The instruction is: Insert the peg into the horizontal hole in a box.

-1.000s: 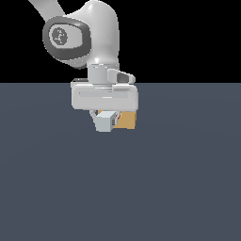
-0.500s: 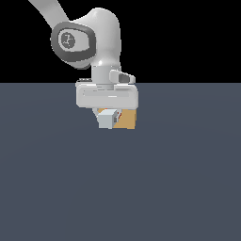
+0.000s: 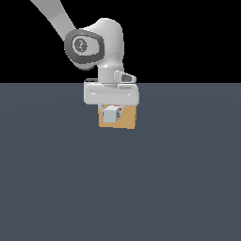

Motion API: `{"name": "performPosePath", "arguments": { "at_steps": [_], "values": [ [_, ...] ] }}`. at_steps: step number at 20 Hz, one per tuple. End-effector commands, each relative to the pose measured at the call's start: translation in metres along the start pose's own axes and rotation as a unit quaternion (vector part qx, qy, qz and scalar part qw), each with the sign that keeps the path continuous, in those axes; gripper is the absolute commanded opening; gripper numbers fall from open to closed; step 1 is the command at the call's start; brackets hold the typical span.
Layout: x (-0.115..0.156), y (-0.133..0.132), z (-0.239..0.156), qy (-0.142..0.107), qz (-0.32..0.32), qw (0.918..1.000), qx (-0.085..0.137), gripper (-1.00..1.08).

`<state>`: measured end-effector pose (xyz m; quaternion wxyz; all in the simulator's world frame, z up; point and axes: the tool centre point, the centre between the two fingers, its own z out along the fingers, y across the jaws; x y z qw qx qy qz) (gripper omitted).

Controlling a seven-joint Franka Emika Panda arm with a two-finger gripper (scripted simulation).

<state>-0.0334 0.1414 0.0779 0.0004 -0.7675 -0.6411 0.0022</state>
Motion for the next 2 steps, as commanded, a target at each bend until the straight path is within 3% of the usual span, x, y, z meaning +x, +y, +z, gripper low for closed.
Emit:
{"name": "performPosePath", "arguments": {
  "at_steps": [1,2],
  "values": [
    [0.0085,0.0021,-0.0019,0.002,-0.001,1.0,-0.003,-1.0],
    [0.0086,0.0022,-0.0019,0.002,-0.001,1.0,-0.003,-1.0]
  ]
}}
